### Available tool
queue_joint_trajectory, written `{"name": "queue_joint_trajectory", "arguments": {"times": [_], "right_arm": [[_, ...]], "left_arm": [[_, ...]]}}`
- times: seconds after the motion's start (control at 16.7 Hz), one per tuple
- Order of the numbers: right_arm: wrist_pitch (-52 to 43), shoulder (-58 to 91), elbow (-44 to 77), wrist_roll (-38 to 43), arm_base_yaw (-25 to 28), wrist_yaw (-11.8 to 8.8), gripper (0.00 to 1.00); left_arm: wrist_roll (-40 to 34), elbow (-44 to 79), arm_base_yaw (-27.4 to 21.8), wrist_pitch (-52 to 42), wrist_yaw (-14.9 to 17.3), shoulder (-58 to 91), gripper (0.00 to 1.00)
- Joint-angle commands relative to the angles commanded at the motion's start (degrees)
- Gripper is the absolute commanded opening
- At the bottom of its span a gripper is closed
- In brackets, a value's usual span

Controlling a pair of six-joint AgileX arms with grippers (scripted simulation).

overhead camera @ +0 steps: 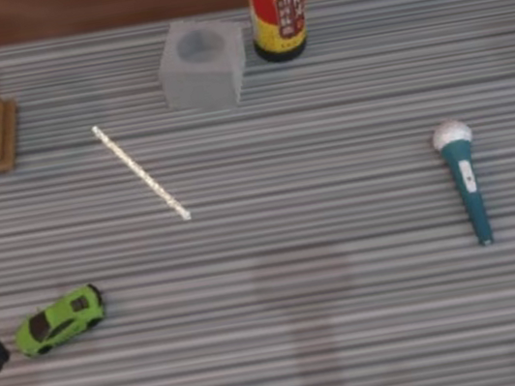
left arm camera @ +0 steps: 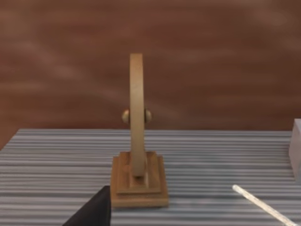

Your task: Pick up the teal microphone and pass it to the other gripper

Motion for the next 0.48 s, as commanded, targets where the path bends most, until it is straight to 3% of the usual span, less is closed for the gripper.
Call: {"name": "queue_joint_trajectory", "arguments": {"times": [0.24, 0.48], "right_arm": [[-1.3, 1.8, 1.4, 0.3, 0.5, -0.1, 1.0], [-8.2, 12.6, 9.5, 2.4, 2.9, 0.1, 1.0]], "left_arm": [[0.0, 0.0, 0.0, 0.0, 0.0, 0.0, 1.0], [0.0, 0.0, 0.0, 0.0, 0.0, 0.0, 1.0]]}}
